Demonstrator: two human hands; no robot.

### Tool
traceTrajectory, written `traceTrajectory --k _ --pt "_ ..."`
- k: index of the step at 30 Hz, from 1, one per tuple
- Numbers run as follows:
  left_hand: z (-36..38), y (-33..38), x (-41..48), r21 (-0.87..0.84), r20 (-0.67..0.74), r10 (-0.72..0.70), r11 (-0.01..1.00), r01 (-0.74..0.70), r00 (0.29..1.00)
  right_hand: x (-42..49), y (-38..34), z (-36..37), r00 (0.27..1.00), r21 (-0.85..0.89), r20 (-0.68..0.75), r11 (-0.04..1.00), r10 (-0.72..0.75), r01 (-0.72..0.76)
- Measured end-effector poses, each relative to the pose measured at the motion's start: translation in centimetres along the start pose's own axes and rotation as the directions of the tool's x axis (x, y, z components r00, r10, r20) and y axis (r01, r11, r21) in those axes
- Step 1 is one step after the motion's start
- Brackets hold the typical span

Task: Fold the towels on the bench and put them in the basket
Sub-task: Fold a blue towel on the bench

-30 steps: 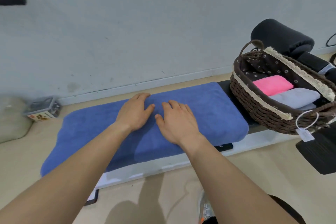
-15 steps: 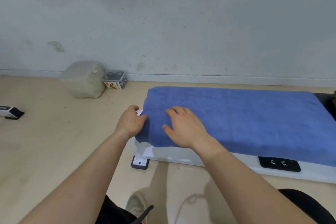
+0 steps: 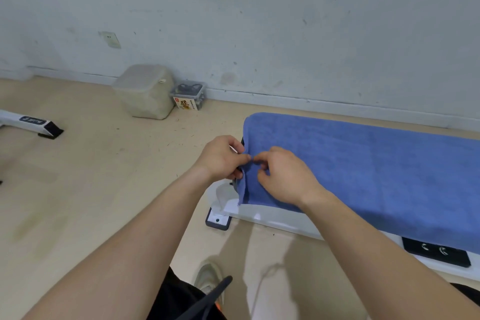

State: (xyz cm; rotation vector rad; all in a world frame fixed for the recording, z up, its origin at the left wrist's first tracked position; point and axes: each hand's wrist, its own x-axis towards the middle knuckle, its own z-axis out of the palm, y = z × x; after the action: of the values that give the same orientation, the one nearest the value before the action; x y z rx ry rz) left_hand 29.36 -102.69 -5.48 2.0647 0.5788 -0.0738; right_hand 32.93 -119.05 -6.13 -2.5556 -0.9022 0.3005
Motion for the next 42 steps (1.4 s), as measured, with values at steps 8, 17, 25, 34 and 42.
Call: traceTrajectory --k 8,17,25,34,42 --pt "1.0 1.2 -0.5 -0.091 0.04 0.021 0.996 -0.017 0.999 -0.3 -0.4 0.0 0.995 0.14 -0.031 0.987 0.09 -0.085" --pt "1.1 3.0 6.5 0.141 -0.196 0.004 0.99 0.024 0.981 -1.0 0.0 -0.2 0.999 0.123 -0.019 0.992 0.038 -0.035" --pt "2.4 5.3 14.6 0.245 -0.077 -0.119 0.96 0.134 0.99 -0.6 0.0 0.8 0.999 0.053 0.006 0.997 -0.049 0.049" --pt "1.7 7.1 16.0 0.336 -0.167 0.084 0.942 -0.024 0.982 -1.0 0.3 0.0 0.995 0.069 0.037 0.994 -0.093 0.09" --pt "2.1 10.6 13.6 0.343 -0.218 0.317 0.91 -0.232 0.923 -3.3 2.7 -2.8 0.995 0.127 -0.09 0.992 0.037 -0.025"
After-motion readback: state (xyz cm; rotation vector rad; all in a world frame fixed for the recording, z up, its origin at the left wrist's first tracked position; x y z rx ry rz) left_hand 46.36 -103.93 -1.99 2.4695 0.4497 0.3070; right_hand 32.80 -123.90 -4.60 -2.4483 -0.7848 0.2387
